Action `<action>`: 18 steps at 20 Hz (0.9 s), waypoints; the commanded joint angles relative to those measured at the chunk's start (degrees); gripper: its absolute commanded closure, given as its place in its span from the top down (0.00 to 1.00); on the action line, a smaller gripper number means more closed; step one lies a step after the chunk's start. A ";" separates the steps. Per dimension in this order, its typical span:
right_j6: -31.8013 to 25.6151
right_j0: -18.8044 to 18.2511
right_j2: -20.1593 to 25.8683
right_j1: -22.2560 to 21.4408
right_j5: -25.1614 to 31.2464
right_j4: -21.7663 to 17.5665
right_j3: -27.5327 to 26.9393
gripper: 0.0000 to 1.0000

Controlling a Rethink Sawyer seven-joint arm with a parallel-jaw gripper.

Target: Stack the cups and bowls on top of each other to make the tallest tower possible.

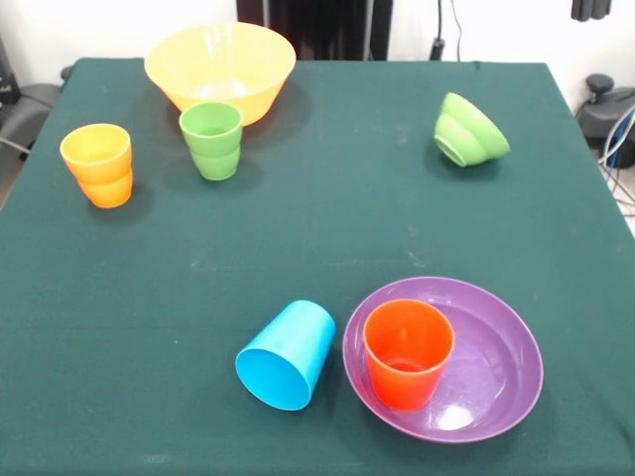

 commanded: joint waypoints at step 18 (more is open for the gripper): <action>6.24 0.08 -7.12 9.57 -6.93 -0.34 1.73 0.00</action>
